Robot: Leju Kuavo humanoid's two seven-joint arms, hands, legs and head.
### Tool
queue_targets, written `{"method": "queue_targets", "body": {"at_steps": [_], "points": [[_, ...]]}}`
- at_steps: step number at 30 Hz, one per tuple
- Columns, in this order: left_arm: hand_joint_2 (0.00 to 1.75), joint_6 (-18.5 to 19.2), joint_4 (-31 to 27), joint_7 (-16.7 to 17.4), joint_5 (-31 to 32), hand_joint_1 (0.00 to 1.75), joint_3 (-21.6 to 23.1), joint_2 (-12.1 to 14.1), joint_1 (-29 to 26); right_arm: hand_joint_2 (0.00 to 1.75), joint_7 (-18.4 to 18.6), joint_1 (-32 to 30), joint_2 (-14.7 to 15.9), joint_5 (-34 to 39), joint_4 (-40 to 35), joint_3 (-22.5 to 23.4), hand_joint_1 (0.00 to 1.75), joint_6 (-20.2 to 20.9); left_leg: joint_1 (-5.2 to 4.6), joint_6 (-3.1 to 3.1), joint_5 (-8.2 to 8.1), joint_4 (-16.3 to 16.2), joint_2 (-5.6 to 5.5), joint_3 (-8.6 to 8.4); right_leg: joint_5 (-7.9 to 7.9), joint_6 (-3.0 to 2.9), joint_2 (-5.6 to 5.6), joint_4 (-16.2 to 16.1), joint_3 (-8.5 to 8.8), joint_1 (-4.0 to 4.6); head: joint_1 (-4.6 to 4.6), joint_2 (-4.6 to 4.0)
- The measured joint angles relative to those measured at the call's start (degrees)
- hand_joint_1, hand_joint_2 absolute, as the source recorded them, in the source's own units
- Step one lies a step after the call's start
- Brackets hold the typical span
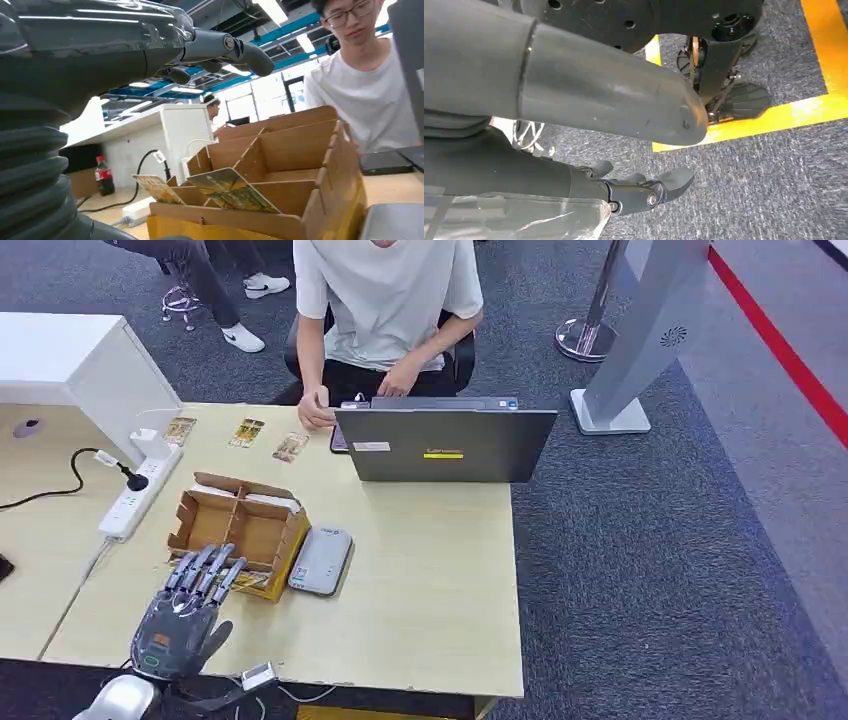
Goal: Pass the card to the sensor for recognition and then transmit it.
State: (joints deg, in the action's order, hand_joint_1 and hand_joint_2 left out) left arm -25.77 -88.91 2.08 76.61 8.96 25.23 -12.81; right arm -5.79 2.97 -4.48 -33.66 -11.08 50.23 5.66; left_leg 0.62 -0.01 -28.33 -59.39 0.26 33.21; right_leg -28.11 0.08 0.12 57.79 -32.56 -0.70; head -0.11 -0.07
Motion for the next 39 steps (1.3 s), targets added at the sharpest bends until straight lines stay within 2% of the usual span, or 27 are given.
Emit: {"method": "queue_targets", "body": {"at_steps": [10,22,31,39], "points": [[1.75,-2.2,5.9,-3.1,0.0,0.0,-3.9,-4.3,3.0,0.0,-0.4,0.0,0.0,-0.8,0.0,0.0,0.0,0.9,0.0,0.0,0.0,0.0,-0.03,0.0,0.0,0.0,-0.02,0.0,0.0,0.0,-0.02,0.0],[1.75,-2.0,9.5,-5.2,1.1,0.0,-4.1,-8.4,7.4,0.0,-0.7,0.2,0.0,-2.0,0.0,0.0,0.0,0.9,0.0,0.0,0.0,0.0,-0.05,-0.01,0.0,0.0,-0.04,0.0,0.0,0.0,0.0,0.0],[1.75,-1.4,10.2,-5.1,0.9,0.0,-4.1,-9.7,8.2,0.0,-0.7,0.3,0.0,-2.4,0.0,0.0,0.0,0.9,0.0,0.0,0.0,0.0,-0.04,0.0,0.0,0.0,-0.03,0.0,-0.01,0.0,-0.02,0.0],[1.75,-0.1,10.2,-1.7,2.0,0.0,-4.1,-10.4,8.2,0.0,-0.6,0.3,0.0,-2.6,0.0,0.0,0.0,0.9,0.0,0.0,0.0,0.0,-0.04,0.0,0.0,0.0,-0.03,0.0,-0.01,0.0,-0.02,0.0]]}}
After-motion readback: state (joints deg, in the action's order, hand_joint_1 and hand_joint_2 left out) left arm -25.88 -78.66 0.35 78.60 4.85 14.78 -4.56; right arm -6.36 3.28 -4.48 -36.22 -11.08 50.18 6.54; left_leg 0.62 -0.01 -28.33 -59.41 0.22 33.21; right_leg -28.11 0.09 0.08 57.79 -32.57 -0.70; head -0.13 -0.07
